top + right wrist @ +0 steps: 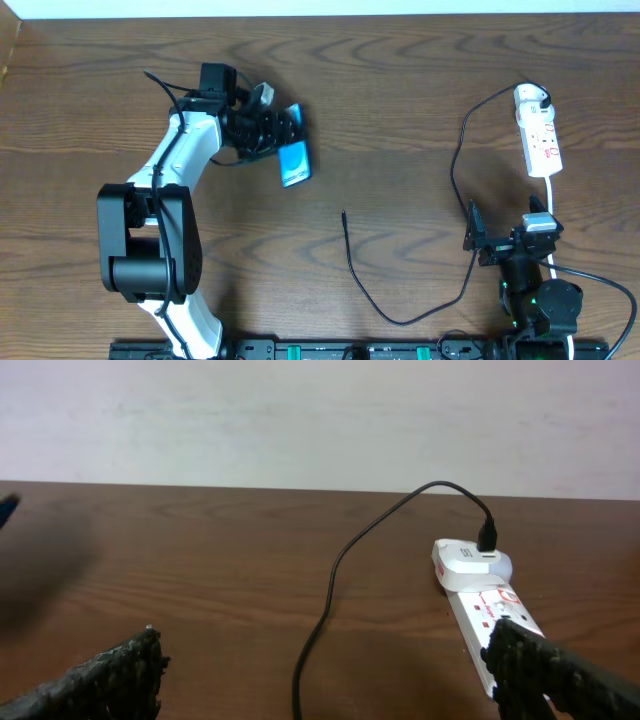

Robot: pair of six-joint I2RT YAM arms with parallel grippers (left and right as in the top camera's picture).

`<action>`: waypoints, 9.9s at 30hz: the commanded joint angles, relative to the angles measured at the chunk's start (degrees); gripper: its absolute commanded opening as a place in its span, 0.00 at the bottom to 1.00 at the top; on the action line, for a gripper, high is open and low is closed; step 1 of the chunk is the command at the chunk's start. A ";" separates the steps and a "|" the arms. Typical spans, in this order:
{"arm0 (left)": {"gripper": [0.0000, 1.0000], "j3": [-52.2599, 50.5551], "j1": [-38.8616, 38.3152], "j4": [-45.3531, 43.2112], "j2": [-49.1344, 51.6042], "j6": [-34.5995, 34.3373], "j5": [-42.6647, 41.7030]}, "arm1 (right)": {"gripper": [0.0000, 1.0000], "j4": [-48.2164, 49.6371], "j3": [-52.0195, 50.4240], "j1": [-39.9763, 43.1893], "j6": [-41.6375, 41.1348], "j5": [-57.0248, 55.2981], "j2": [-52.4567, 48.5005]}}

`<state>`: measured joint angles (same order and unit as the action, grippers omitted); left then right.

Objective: Plug charger to phone and switch on socket
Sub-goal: 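Lift the phone off the table with the left gripper and raise it upright, then hold the phone upright and rotate it rightward with the left gripper, then raise the right gripper from rest toward the phone held by the left, then close the right gripper on the phone's free side edge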

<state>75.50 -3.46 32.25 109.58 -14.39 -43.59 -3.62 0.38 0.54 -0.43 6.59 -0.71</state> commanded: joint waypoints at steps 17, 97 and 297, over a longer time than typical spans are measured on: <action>0.07 0.24 0.20 -4.74 -1.92 -52.63 -37.94 | 0.99 -0.24 -0.07 -0.52 -0.17 -0.24 0.33; 0.07 0.22 0.17 -4.74 -1.92 -59.84 -42.56 | 0.99 -0.24 -0.07 -0.52 -0.17 -0.24 0.33; 0.07 0.22 -19.23 -34.75 -1.92 -72.70 -5.42 | 0.63 7.43 50.40 -17.14 -21.77 20.72 -85.20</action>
<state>75.24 -22.48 -1.93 109.58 -85.41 -47.70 3.90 49.98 -16.32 -22.50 27.70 -85.78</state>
